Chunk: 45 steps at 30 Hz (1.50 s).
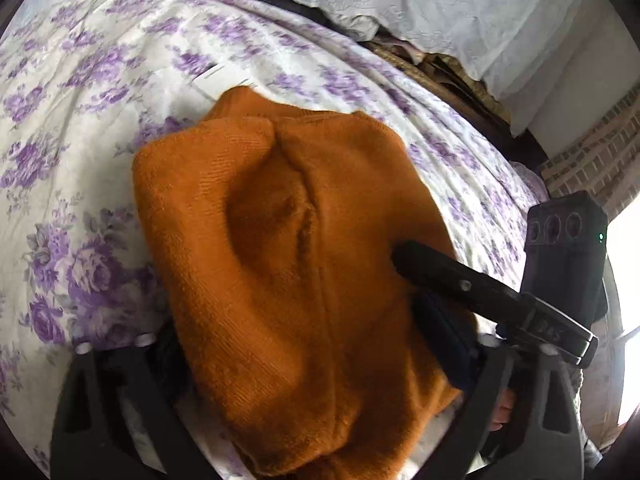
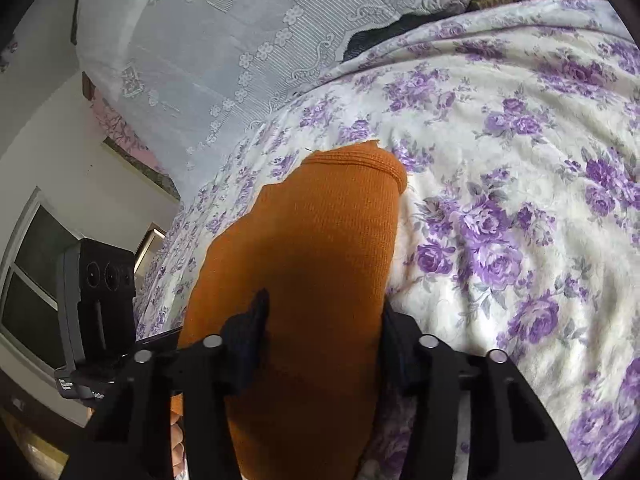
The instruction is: Fold small clothes
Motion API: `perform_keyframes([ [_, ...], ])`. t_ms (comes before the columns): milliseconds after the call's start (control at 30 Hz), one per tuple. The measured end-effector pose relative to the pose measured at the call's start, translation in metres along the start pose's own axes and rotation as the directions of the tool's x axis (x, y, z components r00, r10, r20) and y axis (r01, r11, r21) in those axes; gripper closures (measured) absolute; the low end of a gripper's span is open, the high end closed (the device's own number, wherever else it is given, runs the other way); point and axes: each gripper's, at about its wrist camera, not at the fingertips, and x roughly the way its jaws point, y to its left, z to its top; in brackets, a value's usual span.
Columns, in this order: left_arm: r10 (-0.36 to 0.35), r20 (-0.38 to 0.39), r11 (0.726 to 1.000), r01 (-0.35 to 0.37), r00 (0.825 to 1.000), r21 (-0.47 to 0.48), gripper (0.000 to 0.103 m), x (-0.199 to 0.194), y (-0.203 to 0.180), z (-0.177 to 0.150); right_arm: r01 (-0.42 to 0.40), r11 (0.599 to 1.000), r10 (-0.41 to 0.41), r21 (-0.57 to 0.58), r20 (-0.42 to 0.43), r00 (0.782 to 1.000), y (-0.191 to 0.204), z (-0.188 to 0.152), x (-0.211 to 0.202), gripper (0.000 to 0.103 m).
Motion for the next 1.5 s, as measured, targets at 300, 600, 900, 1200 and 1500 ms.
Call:
perform_keyframes([
  [300,0.035,0.033,0.999,-0.035,0.999,0.003,0.025,-0.004,-0.001,-0.007,-0.037,0.998,0.038,0.048,-0.012,0.999,-0.011,0.0,0.004,0.051],
  [600,0.074,0.11,0.997,-0.074,0.991,0.001,0.048,-0.018,-0.014,-0.022,0.014,1.0,-0.013,-0.014,0.043,0.999,0.002,-0.009,-0.007,0.057],
  [900,0.091,0.164,0.995,-0.096,0.982,0.025,0.065,-0.049,-0.036,-0.06,0.044,0.995,-0.036,-0.093,0.084,0.996,0.027,-0.036,-0.04,0.06],
  [1200,0.096,0.195,0.995,-0.101,0.976,0.013,0.066,-0.089,-0.043,-0.102,0.01,0.989,-0.003,-0.145,0.047,0.999,0.063,-0.063,-0.061,0.06],
  [1500,0.142,0.266,0.99,-0.141,0.953,-0.026,0.066,-0.146,-0.035,-0.157,-0.05,0.968,0.05,-0.247,-0.004,0.999,0.12,-0.101,-0.067,0.06],
])
